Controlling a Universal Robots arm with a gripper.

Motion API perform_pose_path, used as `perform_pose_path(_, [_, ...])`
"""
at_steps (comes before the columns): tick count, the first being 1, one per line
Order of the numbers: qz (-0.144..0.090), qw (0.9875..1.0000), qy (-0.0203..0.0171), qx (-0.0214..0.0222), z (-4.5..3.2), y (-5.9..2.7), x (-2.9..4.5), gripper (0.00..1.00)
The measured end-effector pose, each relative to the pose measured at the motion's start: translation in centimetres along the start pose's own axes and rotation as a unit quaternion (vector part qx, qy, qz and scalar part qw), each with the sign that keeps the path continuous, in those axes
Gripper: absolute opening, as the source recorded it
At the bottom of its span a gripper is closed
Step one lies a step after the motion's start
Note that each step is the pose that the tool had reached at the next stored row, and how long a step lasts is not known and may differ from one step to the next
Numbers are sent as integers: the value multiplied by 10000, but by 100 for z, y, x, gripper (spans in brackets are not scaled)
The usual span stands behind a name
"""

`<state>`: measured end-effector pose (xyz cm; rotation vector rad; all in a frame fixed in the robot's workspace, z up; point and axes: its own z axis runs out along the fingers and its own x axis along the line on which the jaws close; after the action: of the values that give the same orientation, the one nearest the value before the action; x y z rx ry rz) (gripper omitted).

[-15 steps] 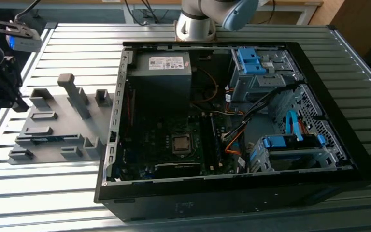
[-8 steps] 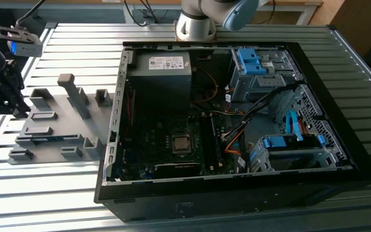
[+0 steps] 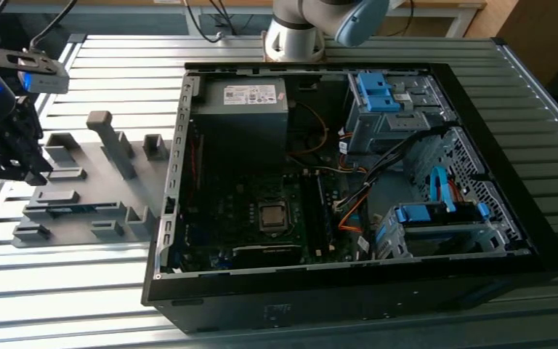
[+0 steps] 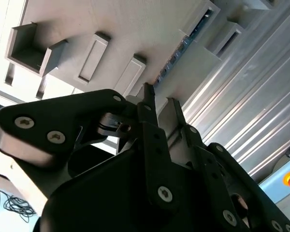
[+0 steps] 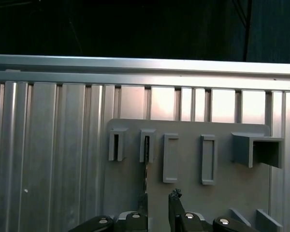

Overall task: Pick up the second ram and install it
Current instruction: 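Pick up the second ram and move it above second insertion slot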

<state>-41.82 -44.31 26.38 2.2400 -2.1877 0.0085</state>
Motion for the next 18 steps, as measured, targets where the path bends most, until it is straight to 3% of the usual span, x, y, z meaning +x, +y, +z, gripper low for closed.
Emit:
perform_pose_path(1, [-1, 10000, 8, 4, 8, 0, 1, 31])
perform_pose_path(11, [0, 10000, 13, 29, 174, 0, 37, 31])
perform_pose_path(18, [0, 10000, 13, 29, 206, 1, 52, 31])
